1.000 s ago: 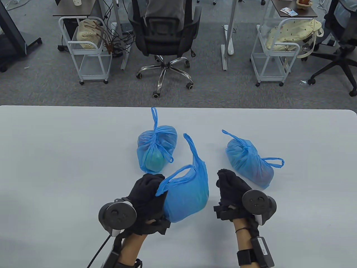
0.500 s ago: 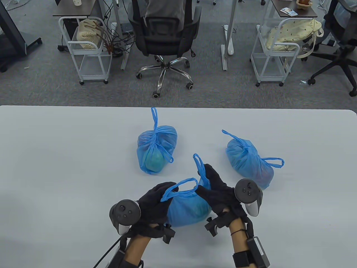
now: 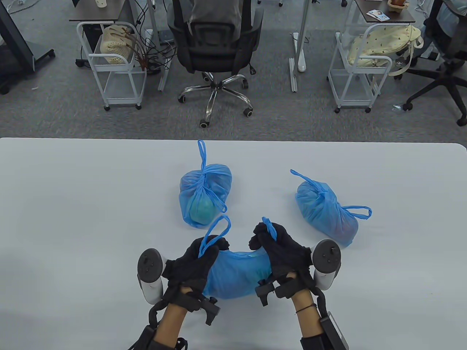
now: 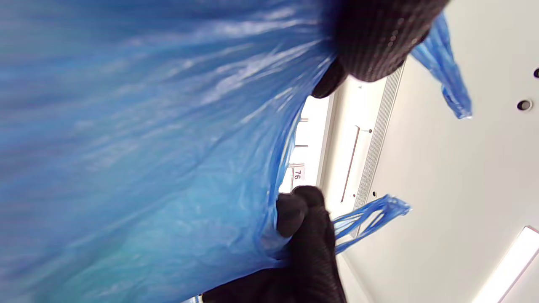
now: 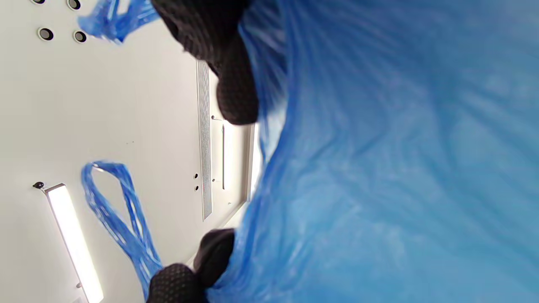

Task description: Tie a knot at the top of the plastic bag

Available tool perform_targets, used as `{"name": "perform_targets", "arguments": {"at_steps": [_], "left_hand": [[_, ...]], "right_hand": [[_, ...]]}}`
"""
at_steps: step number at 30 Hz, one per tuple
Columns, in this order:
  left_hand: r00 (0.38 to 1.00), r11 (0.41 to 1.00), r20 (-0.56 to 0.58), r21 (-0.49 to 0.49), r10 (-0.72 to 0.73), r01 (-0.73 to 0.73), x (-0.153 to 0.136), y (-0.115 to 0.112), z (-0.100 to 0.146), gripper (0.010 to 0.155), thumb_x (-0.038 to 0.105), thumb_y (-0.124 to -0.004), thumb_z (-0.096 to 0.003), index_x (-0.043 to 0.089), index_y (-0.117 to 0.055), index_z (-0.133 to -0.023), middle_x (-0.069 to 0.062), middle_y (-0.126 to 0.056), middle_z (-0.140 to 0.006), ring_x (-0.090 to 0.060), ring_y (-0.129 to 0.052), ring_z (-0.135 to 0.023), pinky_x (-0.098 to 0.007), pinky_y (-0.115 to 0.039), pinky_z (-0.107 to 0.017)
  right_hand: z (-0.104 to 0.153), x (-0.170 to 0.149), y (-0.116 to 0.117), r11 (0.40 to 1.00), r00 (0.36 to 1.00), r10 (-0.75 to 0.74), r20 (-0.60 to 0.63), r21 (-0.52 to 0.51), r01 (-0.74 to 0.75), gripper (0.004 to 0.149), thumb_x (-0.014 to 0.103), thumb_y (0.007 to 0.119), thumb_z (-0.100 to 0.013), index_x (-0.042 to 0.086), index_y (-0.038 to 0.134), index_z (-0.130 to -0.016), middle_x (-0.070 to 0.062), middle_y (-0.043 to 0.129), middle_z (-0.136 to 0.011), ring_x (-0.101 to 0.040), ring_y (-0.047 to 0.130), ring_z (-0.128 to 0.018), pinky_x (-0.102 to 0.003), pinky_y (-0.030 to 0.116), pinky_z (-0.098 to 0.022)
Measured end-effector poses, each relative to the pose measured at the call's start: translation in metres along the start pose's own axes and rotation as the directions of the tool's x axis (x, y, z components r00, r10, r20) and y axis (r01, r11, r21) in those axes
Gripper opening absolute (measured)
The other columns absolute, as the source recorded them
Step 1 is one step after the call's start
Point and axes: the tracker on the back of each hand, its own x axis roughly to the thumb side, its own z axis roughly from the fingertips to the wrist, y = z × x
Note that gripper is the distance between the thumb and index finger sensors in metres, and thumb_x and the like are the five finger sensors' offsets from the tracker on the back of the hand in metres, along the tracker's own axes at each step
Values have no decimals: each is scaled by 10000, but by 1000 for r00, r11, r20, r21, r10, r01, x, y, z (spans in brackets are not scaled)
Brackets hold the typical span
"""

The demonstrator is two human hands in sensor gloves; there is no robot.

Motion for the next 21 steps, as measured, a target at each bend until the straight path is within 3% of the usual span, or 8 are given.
{"name": "perform_targets", "arguments": {"at_steps": [5, 9, 11, 12, 13, 15, 21], "left_hand": [[993, 992, -4, -37, 117, -117, 1, 5, -1, 368, 491, -715, -527, 364, -774, -868, 34, -944, -909, -268, -971, -820, -619, -667, -689], [963, 959, -29, -86, 269, -270, 0, 5, -1, 346, 409, -709, -548, 372, -714, -892, 31, -925, -948, -275, -939, -892, -642, -602, -724], [970, 965, -28, -90, 243, -244, 1, 5, -2, 342, 393, -695, -550, 375, -699, -892, 42, -959, -901, -274, -954, -882, -647, -591, -726], [978, 974, -23, -86, 209, -210, 0, 4, -2, 372, 485, -639, -535, 376, -701, -886, 57, -987, -850, -262, -983, -851, -640, -606, -719], [981, 978, -24, -88, 190, -191, 0, 4, -2, 370, 484, -634, -536, 377, -699, -884, 72, -1006, -804, -248, -1004, -826, -632, -613, -718], [989, 984, -28, -95, 147, -149, 0, 1, -2, 343, 410, -667, -544, 371, -697, -884, 88, -1028, -722, -232, -1036, -773, -625, -622, -715], [999, 996, -10, -74, -41, 40, 0, -7, -3, 350, 400, -652, -537, 337, -696, -878, 146, -979, -424, -168, -1069, -510, -576, -703, -660]], "right_hand": [[0, 1, 3, 999, 999, 42, 17, 18, -43, 377, 278, 700, -538, 107, 760, -868, -20, 962, -505, -275, 1006, -395, -615, 748, -448], [0, 3, 8, 994, 995, 97, 37, 46, -99, 381, 282, 698, -540, 101, 762, -868, -8, 959, -465, -256, 997, -344, -605, 761, -424], [-1, 3, 10, 989, 990, 134, 51, 61, -137, 382, 286, 698, -541, 101, 762, -868, -4, 957, -454, -247, 994, -332, -601, 765, -416], [0, 2, 11, 985, 986, 158, 58, 65, -161, 382, 286, 698, -540, 100, 763, -868, -5, 956, -449, -247, 994, -329, -602, 765, -414], [0, 2, 12, 981, 982, 177, 63, 65, -181, 383, 288, 700, -539, 99, 766, -865, -3, 957, -443, -246, 995, -325, -601, 767, -411], [1, 1, 14, 970, 972, 221, 84, 84, -228, 384, 292, 702, -537, 100, 771, -862, 2, 957, -432, -240, 997, -315, -598, 773, -404], [2, 3, 26, 946, 952, 278, 126, 138, -294, 384, 297, 698, -536, 98, 774, -856, 11, 954, -415, -231, 996, -290, -594, 783, -391]]}}
